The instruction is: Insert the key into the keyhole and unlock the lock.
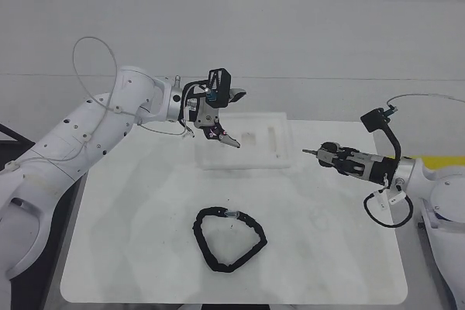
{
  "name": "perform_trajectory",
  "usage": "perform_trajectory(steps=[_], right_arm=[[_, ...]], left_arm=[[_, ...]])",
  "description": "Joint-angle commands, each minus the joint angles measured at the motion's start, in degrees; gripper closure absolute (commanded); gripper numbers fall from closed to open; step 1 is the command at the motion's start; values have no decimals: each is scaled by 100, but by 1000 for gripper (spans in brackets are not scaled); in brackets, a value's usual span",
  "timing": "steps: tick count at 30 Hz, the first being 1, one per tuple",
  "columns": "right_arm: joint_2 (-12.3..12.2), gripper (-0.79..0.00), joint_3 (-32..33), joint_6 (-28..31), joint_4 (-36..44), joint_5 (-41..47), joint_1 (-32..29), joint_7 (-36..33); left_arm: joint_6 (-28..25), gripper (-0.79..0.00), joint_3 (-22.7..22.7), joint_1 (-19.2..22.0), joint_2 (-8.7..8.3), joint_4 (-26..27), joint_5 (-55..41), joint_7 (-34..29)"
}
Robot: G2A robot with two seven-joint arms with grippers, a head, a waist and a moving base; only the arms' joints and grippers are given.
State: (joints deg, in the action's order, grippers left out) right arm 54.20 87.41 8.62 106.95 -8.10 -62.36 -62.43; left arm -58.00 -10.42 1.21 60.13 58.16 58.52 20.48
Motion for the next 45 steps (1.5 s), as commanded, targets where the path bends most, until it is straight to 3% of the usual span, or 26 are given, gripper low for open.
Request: perform_trajectory(steps=[1, 17, 24, 29, 35, 45], right_arm=[[0, 0, -1, 0, 0, -2, 1, -4], [0, 0, -1, 0, 0, -2, 1, -4], [0, 0, -1, 0, 0, -2, 1, -4], [0, 0, -1, 0, 0, -2, 1, -4], [0, 0, -1, 0, 0, -2, 1, -4], [0, 0, -1, 0, 0, -2, 1, -4]], left_arm=[[0, -785, 0, 0, 0, 0, 0, 0], [0, -785, 0, 0, 0, 0, 0, 0], [109, -785, -146, -537, -88, 121, -156, -298], [0, -785, -183, -1067, -247, 276, -155, -494], [0, -785, -262, -1611, -564, 628, -100, -773], [271, -785, -585, -2261, -971, 1660, 648, -1335]])
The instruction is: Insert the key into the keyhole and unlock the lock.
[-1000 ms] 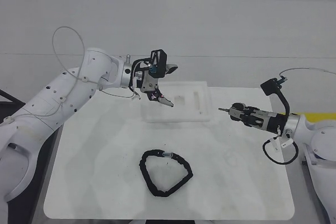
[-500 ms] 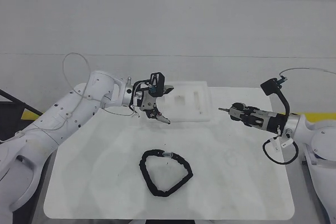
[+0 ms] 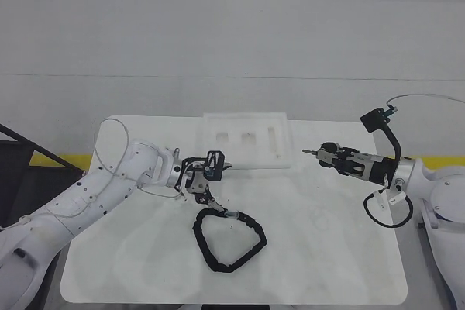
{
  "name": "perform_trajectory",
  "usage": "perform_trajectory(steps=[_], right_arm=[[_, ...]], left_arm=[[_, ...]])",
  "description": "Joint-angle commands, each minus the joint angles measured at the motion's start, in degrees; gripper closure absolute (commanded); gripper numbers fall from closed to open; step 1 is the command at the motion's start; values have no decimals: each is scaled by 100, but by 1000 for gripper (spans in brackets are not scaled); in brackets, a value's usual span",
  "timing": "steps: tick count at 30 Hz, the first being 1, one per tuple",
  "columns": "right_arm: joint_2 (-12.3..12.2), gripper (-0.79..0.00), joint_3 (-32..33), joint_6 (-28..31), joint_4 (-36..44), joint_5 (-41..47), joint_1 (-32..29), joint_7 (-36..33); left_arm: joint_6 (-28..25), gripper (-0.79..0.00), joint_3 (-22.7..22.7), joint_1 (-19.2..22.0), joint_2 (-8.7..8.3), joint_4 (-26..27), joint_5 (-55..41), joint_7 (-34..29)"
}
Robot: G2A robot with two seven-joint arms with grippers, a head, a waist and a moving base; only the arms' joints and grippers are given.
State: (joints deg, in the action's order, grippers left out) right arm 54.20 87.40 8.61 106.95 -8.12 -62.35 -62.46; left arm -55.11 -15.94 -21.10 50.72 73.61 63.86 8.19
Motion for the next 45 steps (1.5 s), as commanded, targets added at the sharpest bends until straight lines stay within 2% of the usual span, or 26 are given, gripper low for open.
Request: perform_trajectory(steps=[1, 5, 11, 27, 28, 31, 38, 45], right_arm=[[0, 0, 0, 0, 0, 0, 0, 0], [0, 0, 0, 0, 0, 0, 0, 0], [0, 0, 0, 0, 0, 0, 0, 0], [0, 0, 0, 0, 0, 0, 0, 0], [0, 0, 0, 0, 0, 0, 0, 0], [0, 0, 0, 0, 0, 0, 0, 0], [0, 0, 0, 0, 0, 0, 0, 0], [0, 0, 0, 0, 0, 0, 0, 0]], left_arm=[[-46, -785, -62, -57, -53, 181, 164, -188], [-270, -785, -107, -107, -96, 491, 423, -674], [-289, -785, 18, -123, -89, 700, 376, -1186], [-289, -785, 44, -115, -86, 700, 320, -1222], [-164, -785, 24, -173, -84, 726, 333, -1215], [-5, -785, -23, -346, -81, 775, 532, -1030], [450, -785, -185, -892, -143, 534, 960, -34], [528, -785, -297, -1178, -164, 465, 1417, 454]])
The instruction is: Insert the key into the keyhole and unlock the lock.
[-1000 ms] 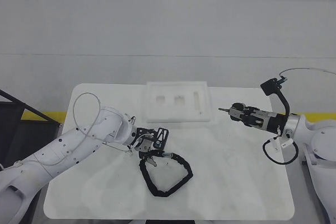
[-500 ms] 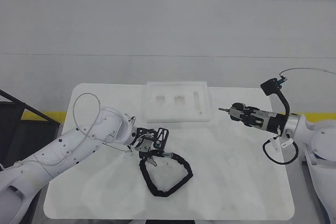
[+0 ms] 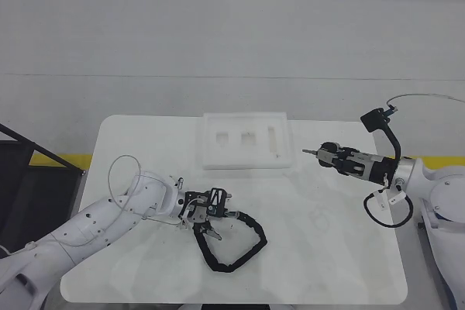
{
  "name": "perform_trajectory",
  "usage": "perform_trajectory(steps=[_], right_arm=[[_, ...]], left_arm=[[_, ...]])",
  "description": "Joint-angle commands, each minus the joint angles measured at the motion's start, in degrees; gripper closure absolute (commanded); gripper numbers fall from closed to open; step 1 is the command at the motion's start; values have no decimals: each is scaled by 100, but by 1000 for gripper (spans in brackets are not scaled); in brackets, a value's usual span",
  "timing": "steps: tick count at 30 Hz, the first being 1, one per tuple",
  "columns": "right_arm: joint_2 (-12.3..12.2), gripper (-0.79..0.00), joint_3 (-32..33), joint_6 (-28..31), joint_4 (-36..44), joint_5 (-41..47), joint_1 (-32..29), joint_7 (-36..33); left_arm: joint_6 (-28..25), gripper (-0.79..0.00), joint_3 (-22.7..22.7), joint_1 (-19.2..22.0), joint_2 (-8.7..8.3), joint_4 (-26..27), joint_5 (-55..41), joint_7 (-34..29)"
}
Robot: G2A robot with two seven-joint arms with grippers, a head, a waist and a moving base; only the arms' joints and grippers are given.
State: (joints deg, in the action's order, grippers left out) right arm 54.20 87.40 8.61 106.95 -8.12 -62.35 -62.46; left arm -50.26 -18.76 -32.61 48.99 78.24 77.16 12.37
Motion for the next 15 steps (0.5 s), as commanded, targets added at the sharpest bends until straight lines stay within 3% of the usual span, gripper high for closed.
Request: perform_trajectory(steps=[1, 4, 11, 12, 15], right_arm=[[0, 0, 0, 0, 0, 0, 0, 0], [0, 0, 0, 0, 0, 0, 0, 0], [0, 0, 0, 0, 0, 0, 0, 0], [0, 0, 0, 0, 0, 0, 0, 0], [0, 0, 0, 0, 0, 0, 0, 0]], left_arm=[[76, -785, -28, -48, 18, -3, 149, 68], [156, -754, -73, -99, 58, -72, 256, 138], [120, -508, -156, -183, 169, -259, 318, 170], [86, -406, -160, -193, 185, -280, 326, 160], [43, -366, -187, -217, 235, -330, 346, 153]])
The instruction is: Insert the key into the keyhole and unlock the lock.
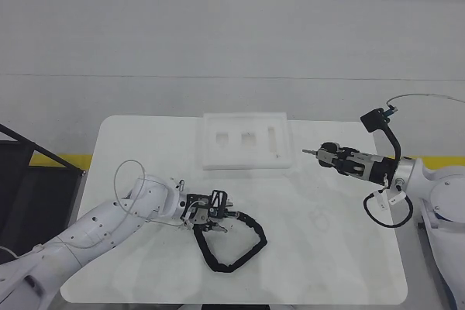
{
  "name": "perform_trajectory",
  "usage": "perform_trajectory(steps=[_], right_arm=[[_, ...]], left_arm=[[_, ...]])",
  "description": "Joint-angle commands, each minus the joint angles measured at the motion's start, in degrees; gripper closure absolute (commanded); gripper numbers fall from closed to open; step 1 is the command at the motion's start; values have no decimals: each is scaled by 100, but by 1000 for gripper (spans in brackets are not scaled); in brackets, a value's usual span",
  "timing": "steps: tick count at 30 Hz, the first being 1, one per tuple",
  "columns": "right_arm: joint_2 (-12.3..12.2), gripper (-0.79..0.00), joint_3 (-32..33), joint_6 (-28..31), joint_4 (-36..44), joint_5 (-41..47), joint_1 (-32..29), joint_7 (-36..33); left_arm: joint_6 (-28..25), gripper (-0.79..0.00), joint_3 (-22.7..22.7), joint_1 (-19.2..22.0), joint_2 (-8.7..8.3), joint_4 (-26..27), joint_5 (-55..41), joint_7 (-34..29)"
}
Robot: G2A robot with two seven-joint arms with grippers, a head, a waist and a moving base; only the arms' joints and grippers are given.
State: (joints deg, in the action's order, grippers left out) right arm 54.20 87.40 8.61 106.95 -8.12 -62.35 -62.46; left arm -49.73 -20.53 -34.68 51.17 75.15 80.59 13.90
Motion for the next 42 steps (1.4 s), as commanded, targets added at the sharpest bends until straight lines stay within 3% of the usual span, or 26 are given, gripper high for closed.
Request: perform_trajectory(steps=[1, 14, 16, 19, 30, 42], right_arm=[[0, 0, 0, 0, 0, 0, 0, 0], [0, 0, 0, 0, 0, 0, 0, 0], [0, 0, 0, 0, 0, 0, 0, 0], [0, 0, 0, 0, 0, 0, 0, 0], [0, 0, 0, 0, 0, 0, 0, 0], [-2, 0, -10, 26, 81, 79, -59, 46]], left_arm=[[-16, -348, -21, -17, 35, -38, 12, -2], [-12, -357, -207, -143, 229, -325, -89, -121], [-40, -265, -227, -153, 258, -346, -87, -121], [-90, 0, -262, -167, 300, -391, -93, -107], [-329, 0, -572, -199, 361, -409, -293, 251], [-576, 0, -1259, -355, 196, 461, -505, 651]])
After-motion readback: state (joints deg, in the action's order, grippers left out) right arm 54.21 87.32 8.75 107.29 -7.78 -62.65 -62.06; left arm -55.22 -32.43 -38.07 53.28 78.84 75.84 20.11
